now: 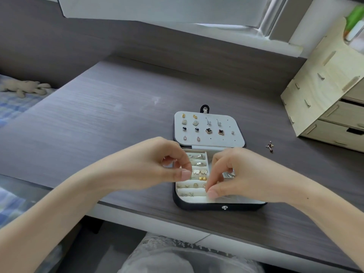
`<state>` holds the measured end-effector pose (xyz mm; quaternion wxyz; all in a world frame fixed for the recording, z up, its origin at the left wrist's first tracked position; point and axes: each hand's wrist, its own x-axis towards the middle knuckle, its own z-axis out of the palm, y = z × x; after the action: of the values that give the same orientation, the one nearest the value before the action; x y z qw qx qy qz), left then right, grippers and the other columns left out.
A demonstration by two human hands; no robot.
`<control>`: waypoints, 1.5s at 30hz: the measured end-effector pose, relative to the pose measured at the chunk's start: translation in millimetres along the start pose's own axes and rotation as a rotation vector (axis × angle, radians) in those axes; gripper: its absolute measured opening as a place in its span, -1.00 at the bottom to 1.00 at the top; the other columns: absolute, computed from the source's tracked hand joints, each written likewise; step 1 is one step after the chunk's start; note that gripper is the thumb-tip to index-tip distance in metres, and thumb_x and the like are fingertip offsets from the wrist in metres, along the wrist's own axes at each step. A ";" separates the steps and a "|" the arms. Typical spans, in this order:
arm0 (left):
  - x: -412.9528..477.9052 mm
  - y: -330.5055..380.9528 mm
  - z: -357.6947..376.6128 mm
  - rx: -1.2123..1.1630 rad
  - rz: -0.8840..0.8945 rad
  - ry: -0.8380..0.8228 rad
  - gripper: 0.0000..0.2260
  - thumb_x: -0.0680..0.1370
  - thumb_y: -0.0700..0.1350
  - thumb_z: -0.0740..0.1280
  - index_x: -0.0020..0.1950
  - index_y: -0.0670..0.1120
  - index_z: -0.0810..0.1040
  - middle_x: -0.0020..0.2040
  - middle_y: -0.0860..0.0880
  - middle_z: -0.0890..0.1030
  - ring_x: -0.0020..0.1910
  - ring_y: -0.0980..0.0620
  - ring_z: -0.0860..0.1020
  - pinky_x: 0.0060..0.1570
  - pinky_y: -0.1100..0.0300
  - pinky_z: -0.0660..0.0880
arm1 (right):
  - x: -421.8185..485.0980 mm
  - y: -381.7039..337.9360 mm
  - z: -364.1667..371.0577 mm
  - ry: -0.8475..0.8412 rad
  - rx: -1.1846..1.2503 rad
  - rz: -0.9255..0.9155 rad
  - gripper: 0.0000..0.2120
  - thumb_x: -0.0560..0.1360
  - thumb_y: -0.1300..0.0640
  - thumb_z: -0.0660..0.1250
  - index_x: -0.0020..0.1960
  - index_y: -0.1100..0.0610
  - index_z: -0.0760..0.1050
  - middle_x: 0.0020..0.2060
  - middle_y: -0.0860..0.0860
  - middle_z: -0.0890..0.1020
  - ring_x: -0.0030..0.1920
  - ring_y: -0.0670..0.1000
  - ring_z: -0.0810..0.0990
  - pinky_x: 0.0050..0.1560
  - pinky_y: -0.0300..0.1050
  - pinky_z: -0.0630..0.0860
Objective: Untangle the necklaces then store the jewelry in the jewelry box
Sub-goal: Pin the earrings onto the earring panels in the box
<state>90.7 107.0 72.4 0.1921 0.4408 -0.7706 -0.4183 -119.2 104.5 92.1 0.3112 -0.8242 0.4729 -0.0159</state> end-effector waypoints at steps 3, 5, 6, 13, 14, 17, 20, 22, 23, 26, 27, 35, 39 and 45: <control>4.2 4.7 0.8 0.049 -0.025 -0.037 -0.91 0.46 0.05 0.41 -0.25 0.16 0.59 -0.35 0.20 0.40 -0.36 0.19 0.34 -0.28 0.29 0.29 | 1.9 0.2 3.5 -0.018 -0.041 0.017 -0.93 0.30 -0.05 0.50 -0.25 -0.09 0.66 -0.31 -0.26 0.54 -0.18 -0.26 0.47 -0.17 -0.35 0.34; 5.5 7.8 0.9 0.077 -0.037 -0.074 -0.86 0.47 0.00 0.41 -0.28 0.18 0.56 -0.33 0.23 0.42 -0.34 0.20 0.36 -0.24 0.27 0.31 | 3.6 -1.0 3.8 -0.016 -0.050 0.027 -0.91 0.28 -0.06 0.51 -0.27 -0.09 0.65 -0.29 -0.14 0.55 -0.25 -0.23 0.45 -0.19 -0.30 0.36; 6.0 9.5 0.9 0.096 -0.040 -0.089 -0.85 0.46 -0.01 0.40 -0.29 0.19 0.56 -0.31 0.23 0.44 -0.31 0.20 0.39 -0.22 0.27 0.33 | 4.7 -1.1 3.8 -0.008 -0.063 0.037 -0.89 0.27 -0.06 0.52 -0.29 -0.08 0.63 -0.28 -0.08 0.55 -0.29 -0.21 0.42 -0.23 -0.28 0.36; 15.1 19.8 4.6 0.273 -0.081 -0.193 -0.86 0.47 0.05 0.38 -0.28 0.24 0.52 -0.19 0.16 0.45 -0.12 0.25 0.44 -0.16 0.33 0.34 | 5.2 3.2 3.5 0.029 -0.040 0.090 -0.69 0.20 -0.09 0.56 -0.37 -0.01 0.43 -0.48 -0.21 0.41 -0.41 -0.20 0.35 -0.40 -0.33 0.25; 17.3 21.8 5.9 0.294 -0.090 -0.213 -0.85 0.47 0.06 0.37 -0.29 0.25 0.51 -0.18 0.16 0.44 -0.12 0.24 0.44 -0.17 0.32 0.33 | 2.4 4.5 1.2 0.033 -0.007 0.091 -0.69 0.20 -0.08 0.56 -0.37 -0.01 0.44 -0.50 -0.21 0.39 -0.43 -0.19 0.33 -0.41 -0.33 0.25; 24.6 25.5 10.4 0.356 -0.110 -0.252 -0.83 0.48 0.06 0.37 -0.30 0.24 0.48 -0.20 0.18 0.41 -0.16 0.27 0.42 -0.22 0.31 0.29 | -8.3 12.1 -10.0 0.087 0.097 0.103 -0.73 0.22 -0.06 0.55 -0.35 0.02 0.49 -0.49 -0.19 0.39 -0.44 -0.18 0.29 -0.40 -0.33 0.24; 32.1 27.4 15.2 0.402 -0.124 -0.274 -0.89 0.50 0.03 0.35 -0.23 0.17 0.51 -0.22 0.21 0.42 -0.21 0.33 0.39 -0.27 0.38 0.26 | -18.1 22.9 -17.9 0.169 0.181 0.116 -0.77 0.24 -0.05 0.54 -0.34 0.04 0.53 -0.49 -0.18 0.41 -0.46 -0.18 0.30 -0.43 -0.38 0.24; 35.6 28.7 17.6 0.443 -0.132 -0.292 -0.94 0.52 0.02 0.33 -0.16 0.14 0.54 -0.22 0.19 0.44 -0.21 0.29 0.41 -0.28 0.42 0.27 | -22.4 28.4 -20.0 0.184 0.237 0.122 -0.76 0.23 -0.11 0.52 -0.32 0.02 0.55 -0.47 -0.16 0.44 -0.44 -0.19 0.33 -0.39 -0.37 0.25; 36.8 29.7 18.4 0.462 -0.139 -0.305 -0.94 0.52 0.01 0.32 -0.16 0.13 0.54 -0.21 0.16 0.45 -0.19 0.25 0.42 -0.27 0.41 0.28 | -23.8 30.7 -20.9 0.186 0.257 0.120 -0.73 0.20 -0.16 0.51 -0.31 0.00 0.56 -0.46 -0.15 0.46 -0.42 -0.18 0.36 -0.35 -0.32 0.28; 40.5 32.4 20.6 0.506 -0.160 -0.358 -0.89 0.53 0.02 0.32 -0.20 0.10 0.54 -0.16 0.07 0.50 -0.11 0.12 0.47 -0.20 0.34 0.35 | -25.6 36.4 -22.8 0.208 0.269 0.122 -0.66 0.12 -0.26 0.43 -0.29 -0.02 0.57 -0.45 -0.13 0.48 -0.38 -0.14 0.37 -0.27 -0.18 0.32; 41.7 33.4 21.3 0.519 -0.161 -0.374 -0.86 0.52 0.03 0.33 -0.23 0.09 0.53 -0.16 0.05 0.51 -0.10 0.09 0.48 -0.20 0.33 0.35 | -25.9 37.5 -22.9 0.213 0.273 0.122 -0.65 0.11 -0.27 0.42 -0.30 -0.02 0.57 -0.46 -0.13 0.47 -0.37 -0.13 0.37 -0.26 -0.17 0.31; 41.5 36.6 29.3 0.687 -0.091 -0.203 -0.83 0.50 0.08 0.35 -0.09 0.00 0.62 -0.08 0.06 0.56 0.02 0.02 0.48 -0.18 0.34 0.35 | -33.3 44.6 -31.0 0.275 0.338 0.127 -0.70 0.14 -0.18 0.44 -0.33 0.04 0.58 -0.49 -0.14 0.49 -0.43 -0.17 0.38 -0.40 -0.41 0.29; 42.0 38.5 27.1 0.687 -0.077 -0.187 -0.89 0.48 0.08 0.37 -0.19 0.08 0.53 -0.19 0.16 0.42 -0.02 0.08 0.42 -0.22 0.40 0.30 | -40.9 56.1 -43.7 0.404 0.387 0.199 -0.78 0.23 -0.08 0.48 -0.33 0.07 0.59 -0.46 -0.08 0.56 -0.44 -0.20 0.43 -0.43 -0.42 0.30; 48.5 45.3 18.6 0.595 -0.115 -0.162 -0.87 0.45 0.08 0.39 -0.24 0.06 0.56 -0.18 0.13 0.45 -0.09 0.15 0.45 -0.11 0.24 0.41 | -32.7 112.0 -53.5 0.727 0.096 0.380 -0.86 0.50 0.12 0.34 -0.14 0.13 0.65 -0.29 0.01 0.63 -0.27 -0.05 0.47 -0.27 -0.14 0.33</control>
<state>28.7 86.9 95.0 -0.0315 0.4856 -0.8459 -0.2183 -240.7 63.5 84.9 0.1594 -0.6475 0.6945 -0.2703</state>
